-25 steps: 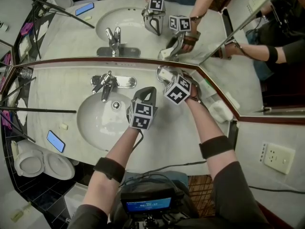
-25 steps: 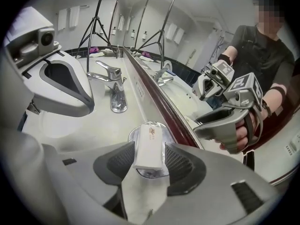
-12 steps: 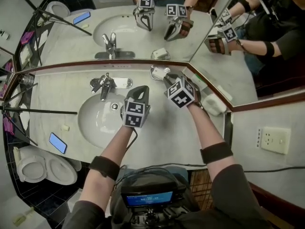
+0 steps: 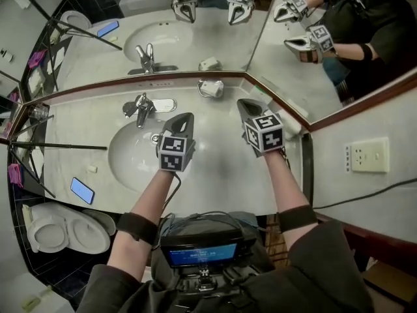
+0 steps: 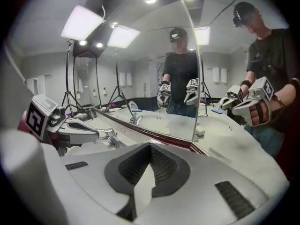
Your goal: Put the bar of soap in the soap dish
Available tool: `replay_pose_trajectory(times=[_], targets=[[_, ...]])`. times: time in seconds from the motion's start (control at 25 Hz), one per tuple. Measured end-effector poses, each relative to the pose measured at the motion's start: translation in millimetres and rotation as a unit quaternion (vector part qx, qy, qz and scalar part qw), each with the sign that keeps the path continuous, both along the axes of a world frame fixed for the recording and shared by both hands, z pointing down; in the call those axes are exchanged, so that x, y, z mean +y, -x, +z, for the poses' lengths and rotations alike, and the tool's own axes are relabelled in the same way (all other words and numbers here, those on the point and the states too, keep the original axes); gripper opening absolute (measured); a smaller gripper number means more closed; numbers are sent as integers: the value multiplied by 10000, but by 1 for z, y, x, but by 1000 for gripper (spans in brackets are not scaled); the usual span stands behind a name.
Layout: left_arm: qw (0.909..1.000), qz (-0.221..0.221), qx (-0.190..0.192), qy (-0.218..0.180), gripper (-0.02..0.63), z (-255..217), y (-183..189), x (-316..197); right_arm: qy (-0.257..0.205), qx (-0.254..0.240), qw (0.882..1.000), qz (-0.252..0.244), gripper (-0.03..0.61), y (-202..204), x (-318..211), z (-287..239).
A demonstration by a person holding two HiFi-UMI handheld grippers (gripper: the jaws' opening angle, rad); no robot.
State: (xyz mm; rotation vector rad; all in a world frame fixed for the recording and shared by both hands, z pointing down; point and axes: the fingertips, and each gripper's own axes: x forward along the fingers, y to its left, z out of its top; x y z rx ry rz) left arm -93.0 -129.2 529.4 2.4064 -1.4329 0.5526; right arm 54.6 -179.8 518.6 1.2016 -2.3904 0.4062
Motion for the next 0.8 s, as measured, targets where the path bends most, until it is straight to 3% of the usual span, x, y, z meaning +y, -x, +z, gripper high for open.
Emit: replay_pose_trajectory(times=[0.36,0.8], targets=[[9997,-108,227,-32,2,-11,6,44,155,-574,9973,438,18,-18,68,0],[9998,-75,129,-145,2,-13,12,64,141,-661,9967,439,18,-17,88,3]])
